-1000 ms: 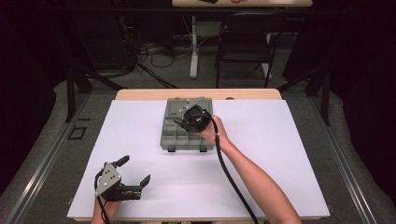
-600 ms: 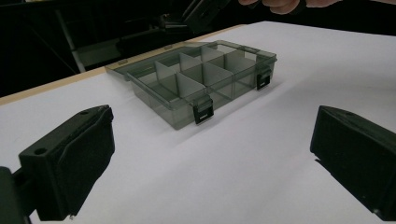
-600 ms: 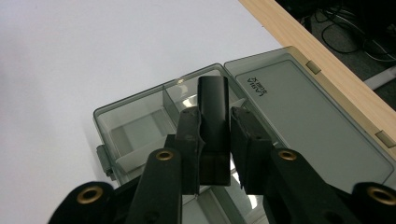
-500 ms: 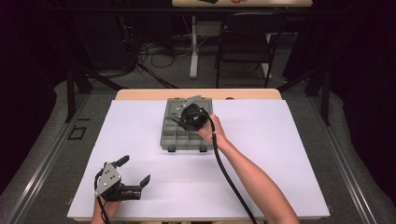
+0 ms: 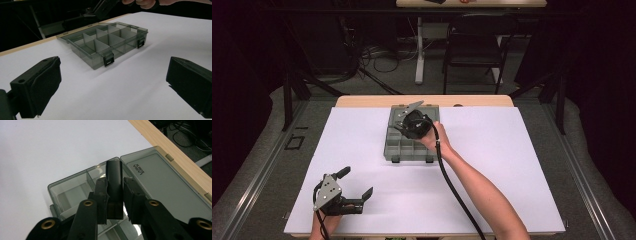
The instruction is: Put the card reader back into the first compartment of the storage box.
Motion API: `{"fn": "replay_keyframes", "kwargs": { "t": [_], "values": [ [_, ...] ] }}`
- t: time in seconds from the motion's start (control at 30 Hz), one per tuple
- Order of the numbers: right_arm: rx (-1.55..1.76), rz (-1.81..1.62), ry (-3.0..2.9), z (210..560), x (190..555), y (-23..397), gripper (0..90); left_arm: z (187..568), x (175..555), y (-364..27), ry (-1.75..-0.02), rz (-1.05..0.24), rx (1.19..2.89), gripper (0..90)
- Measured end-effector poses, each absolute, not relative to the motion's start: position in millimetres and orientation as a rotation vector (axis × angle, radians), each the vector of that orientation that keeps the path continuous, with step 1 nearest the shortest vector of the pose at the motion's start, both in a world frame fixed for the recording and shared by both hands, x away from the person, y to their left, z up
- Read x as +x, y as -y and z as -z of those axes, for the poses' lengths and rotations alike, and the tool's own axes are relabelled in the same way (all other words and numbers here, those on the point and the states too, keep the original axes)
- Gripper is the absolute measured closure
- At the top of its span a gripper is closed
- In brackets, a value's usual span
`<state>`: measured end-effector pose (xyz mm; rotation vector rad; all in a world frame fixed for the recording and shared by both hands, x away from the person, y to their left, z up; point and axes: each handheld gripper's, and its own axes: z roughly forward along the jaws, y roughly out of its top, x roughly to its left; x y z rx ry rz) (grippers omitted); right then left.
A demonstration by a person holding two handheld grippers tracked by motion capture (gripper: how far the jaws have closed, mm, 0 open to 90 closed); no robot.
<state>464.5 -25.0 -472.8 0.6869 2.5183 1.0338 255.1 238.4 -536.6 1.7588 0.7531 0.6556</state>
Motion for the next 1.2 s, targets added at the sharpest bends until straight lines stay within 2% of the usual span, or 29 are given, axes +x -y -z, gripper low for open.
{"fn": "replay_keyframes", "kwargs": {
  "t": [1.2],
  "values": [
    [0.806, -0.957, -2.521, 485, 481, -3, 73.8, 536, 255, -238, -0.751, -0.655, 1.754, 0.0]
  ]
}}
